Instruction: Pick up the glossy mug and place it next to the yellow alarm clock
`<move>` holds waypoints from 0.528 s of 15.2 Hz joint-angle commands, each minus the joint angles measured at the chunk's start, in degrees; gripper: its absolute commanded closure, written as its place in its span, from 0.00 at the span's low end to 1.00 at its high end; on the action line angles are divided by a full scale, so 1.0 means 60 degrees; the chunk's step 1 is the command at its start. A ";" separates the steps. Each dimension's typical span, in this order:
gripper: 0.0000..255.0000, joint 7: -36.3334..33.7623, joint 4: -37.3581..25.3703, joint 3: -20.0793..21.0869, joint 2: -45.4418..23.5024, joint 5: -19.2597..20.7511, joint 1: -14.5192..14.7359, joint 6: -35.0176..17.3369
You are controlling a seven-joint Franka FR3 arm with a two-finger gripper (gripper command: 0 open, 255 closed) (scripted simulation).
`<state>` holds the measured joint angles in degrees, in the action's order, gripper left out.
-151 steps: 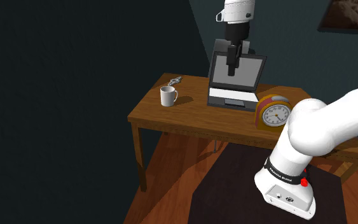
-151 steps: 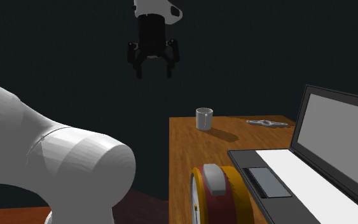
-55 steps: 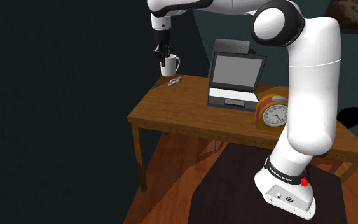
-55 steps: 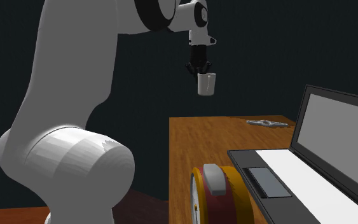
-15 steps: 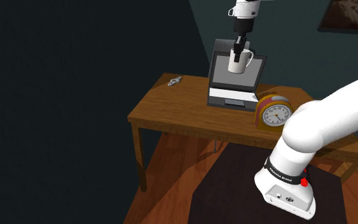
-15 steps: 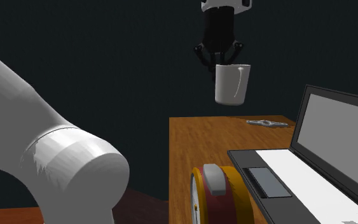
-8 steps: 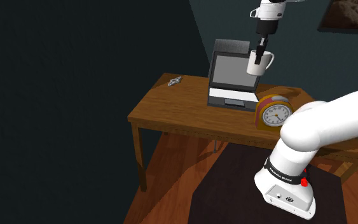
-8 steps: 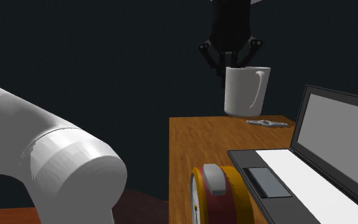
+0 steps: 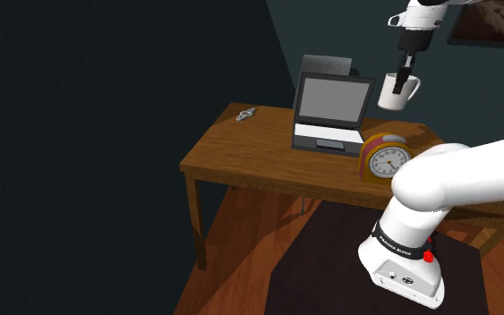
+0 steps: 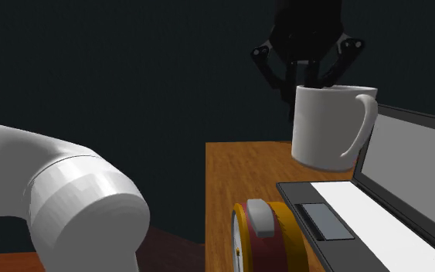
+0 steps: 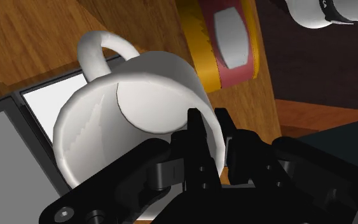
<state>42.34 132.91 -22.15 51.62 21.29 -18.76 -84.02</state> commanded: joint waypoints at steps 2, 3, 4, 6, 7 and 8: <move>1.00 0.0676 0.0021 -0.0490 0.0451 0.0510 -0.0296 0.0253; 1.00 0.0892 0.0004 -0.0645 0.0576 0.0671 -0.0387 0.0333; 1.00 0.1109 -0.0024 -0.0804 0.0692 0.0835 -0.0472 0.0410; 1.00 0.1551 -0.0112 -0.1130 0.0895 0.1166 -0.0634 0.0555; 1.00 0.1775 -0.0171 -0.1296 0.0981 0.1333 -0.0708 0.0622; 1.00 0.2001 -0.0240 -0.1465 0.1059 0.1500 -0.0778 0.0686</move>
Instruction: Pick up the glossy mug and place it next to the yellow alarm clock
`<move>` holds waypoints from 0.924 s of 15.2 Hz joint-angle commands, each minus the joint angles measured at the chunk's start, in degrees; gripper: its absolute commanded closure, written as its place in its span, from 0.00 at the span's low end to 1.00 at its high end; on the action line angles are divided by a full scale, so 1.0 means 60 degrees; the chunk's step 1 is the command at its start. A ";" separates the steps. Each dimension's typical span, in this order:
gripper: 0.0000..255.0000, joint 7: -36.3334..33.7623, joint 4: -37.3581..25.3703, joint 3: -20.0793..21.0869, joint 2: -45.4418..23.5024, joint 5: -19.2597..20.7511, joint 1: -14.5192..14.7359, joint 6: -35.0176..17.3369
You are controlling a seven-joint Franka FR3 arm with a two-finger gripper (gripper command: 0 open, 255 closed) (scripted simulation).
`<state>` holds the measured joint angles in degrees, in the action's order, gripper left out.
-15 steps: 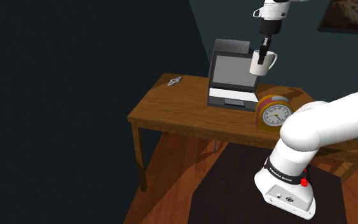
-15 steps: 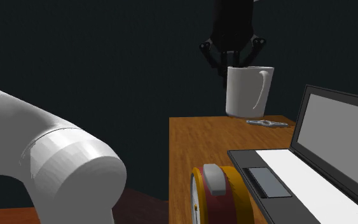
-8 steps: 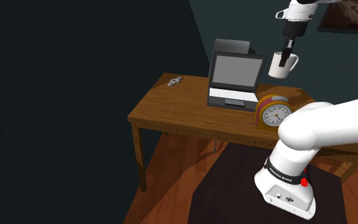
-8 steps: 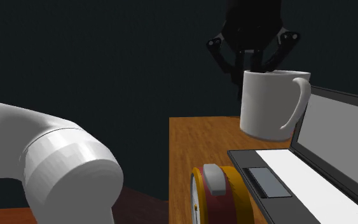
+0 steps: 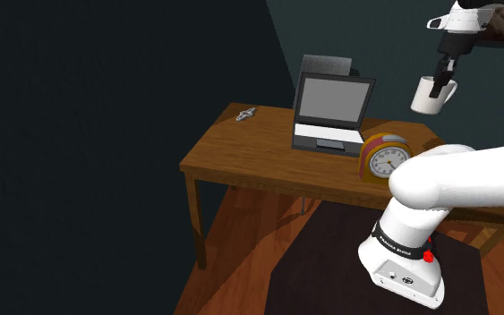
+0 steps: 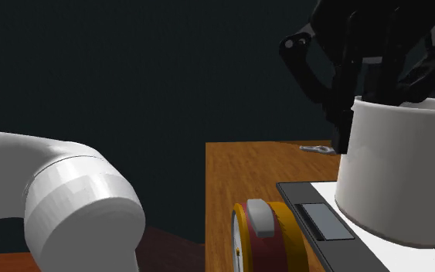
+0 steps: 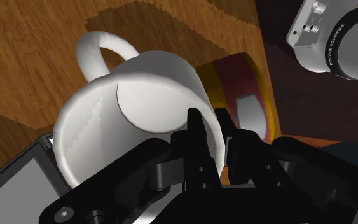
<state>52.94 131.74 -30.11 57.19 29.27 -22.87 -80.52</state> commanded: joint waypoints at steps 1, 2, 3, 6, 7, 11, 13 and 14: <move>1.00 0.0465 -0.0124 -0.0309 0.0197 0.0335 -0.0159 0.0160; 1.00 0.0694 -0.0213 -0.0482 0.0255 0.0502 -0.0219 0.0215; 1.00 0.0926 -0.0312 -0.0656 0.0303 0.0667 -0.0275 0.0265; 1.00 0.1227 -0.0187 -0.1011 0.0478 0.1004 -0.0394 0.0156; 1.00 0.1206 -0.0044 -0.1058 0.0534 0.1051 -0.0419 0.0067; 1.00 0.1124 0.0513 -0.1262 0.0746 0.1253 -0.0519 -0.0289; 1.00 0.1084 0.0782 -0.1373 0.0842 0.1361 -0.0570 -0.0467; 1.00 0.1065 0.0915 -0.1431 0.0887 0.1417 -0.0595 -0.0557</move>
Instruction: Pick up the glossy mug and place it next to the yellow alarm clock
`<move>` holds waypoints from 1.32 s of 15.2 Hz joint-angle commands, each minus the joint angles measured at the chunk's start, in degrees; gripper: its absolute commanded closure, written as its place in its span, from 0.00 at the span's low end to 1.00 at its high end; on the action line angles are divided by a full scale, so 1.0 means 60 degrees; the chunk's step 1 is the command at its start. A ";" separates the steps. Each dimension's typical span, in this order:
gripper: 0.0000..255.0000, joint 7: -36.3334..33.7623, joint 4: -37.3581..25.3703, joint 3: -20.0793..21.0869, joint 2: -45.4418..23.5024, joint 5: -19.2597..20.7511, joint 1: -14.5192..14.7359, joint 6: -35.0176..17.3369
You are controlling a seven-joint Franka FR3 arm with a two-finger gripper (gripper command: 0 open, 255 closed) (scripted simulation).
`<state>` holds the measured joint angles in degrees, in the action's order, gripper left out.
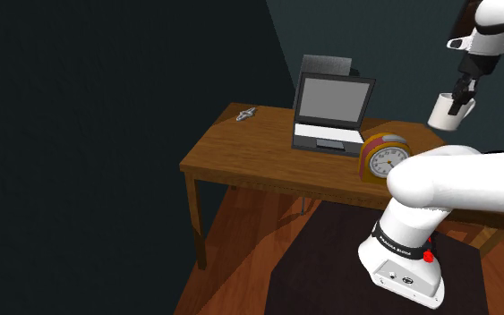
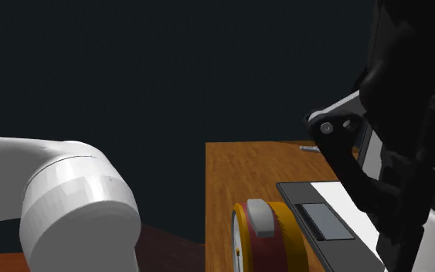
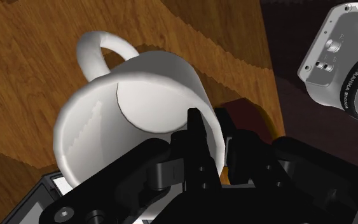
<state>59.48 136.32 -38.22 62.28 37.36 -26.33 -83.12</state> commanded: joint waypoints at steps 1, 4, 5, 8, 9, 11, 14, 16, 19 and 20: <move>1.00 -0.0045 0.0282 -0.0138 0.0083 0.0126 -0.0042 -0.0213; 1.00 -0.0102 0.0666 -0.0326 0.0204 0.0307 -0.0118 -0.0485; 1.00 -0.0121 0.0790 -0.0392 0.0241 0.0369 -0.0142 -0.0576; 1.00 -0.0175 0.1156 -0.0600 0.0340 0.0566 -0.0218 -0.0853; 1.00 -0.0193 0.1275 -0.0673 0.0368 0.0634 -0.0244 -0.0946; 1.00 -0.0228 0.1508 -0.0824 0.0419 0.0775 -0.0294 -0.1135; 1.00 -0.0282 0.1845 -0.1064 0.0480 0.0999 -0.0367 -0.1422; 1.00 -0.0318 0.2061 -0.1234 0.0509 0.1156 -0.0414 -0.1617; 1.00 -0.0374 0.2372 -0.1504 0.0533 0.1404 -0.0482 -0.1915; 1.00 -0.0392 0.2473 -0.1598 0.0536 0.1490 -0.0504 -0.2016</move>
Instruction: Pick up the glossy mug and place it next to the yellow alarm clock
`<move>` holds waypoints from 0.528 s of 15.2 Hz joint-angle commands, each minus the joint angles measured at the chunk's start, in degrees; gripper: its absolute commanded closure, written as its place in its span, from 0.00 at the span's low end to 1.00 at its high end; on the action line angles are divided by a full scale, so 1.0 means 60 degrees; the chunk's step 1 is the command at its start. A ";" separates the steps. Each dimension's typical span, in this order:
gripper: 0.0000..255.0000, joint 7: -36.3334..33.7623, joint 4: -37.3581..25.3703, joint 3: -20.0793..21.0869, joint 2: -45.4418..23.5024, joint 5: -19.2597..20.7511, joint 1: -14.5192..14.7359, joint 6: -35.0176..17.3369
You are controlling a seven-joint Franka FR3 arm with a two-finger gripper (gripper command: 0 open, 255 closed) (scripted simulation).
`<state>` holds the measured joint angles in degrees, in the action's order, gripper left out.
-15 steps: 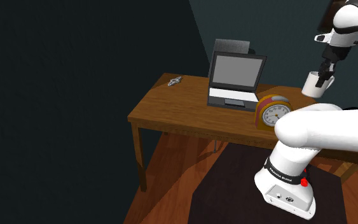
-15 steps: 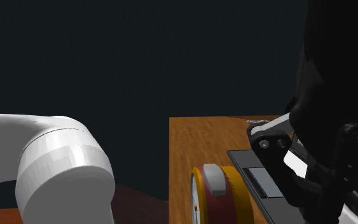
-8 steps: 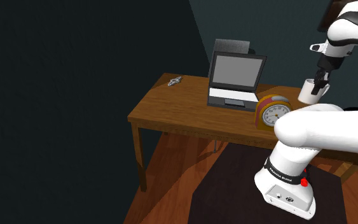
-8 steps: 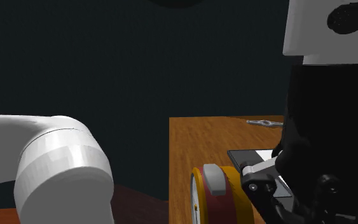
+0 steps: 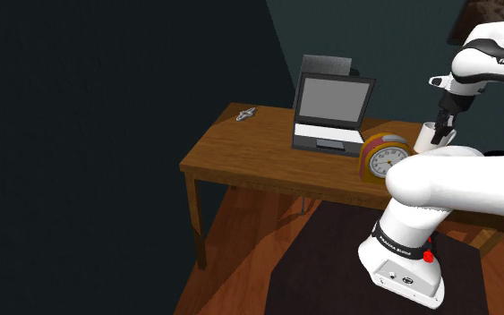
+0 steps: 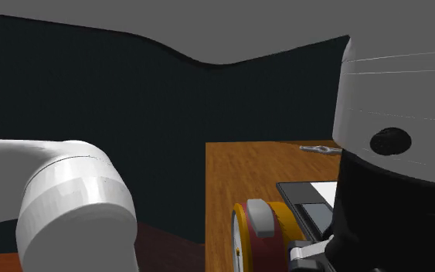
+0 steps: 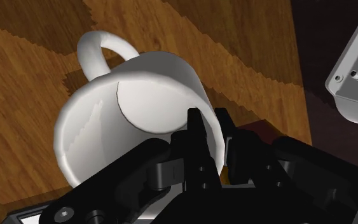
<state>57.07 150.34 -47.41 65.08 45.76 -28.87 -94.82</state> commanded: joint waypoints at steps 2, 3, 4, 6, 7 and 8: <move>1.00 -0.0028 0.0331 -0.0262 0.0068 0.0268 -0.0123 -0.0272; 1.00 -0.0048 0.0425 -0.0362 0.0062 0.0359 -0.0143 -0.0377; 1.00 -0.0067 0.0518 -0.0465 0.0054 0.0453 -0.0162 -0.0482; 1.00 -0.0109 0.0697 -0.0678 0.0028 0.0646 -0.0196 -0.0696; 1.00 -0.0131 0.0784 -0.0788 0.0011 0.0745 -0.0211 -0.0805; 1.00 -0.0153 0.0868 -0.0900 -0.0009 0.0846 -0.0225 -0.0914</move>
<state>56.38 154.77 -52.04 65.07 50.09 -30.05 -99.46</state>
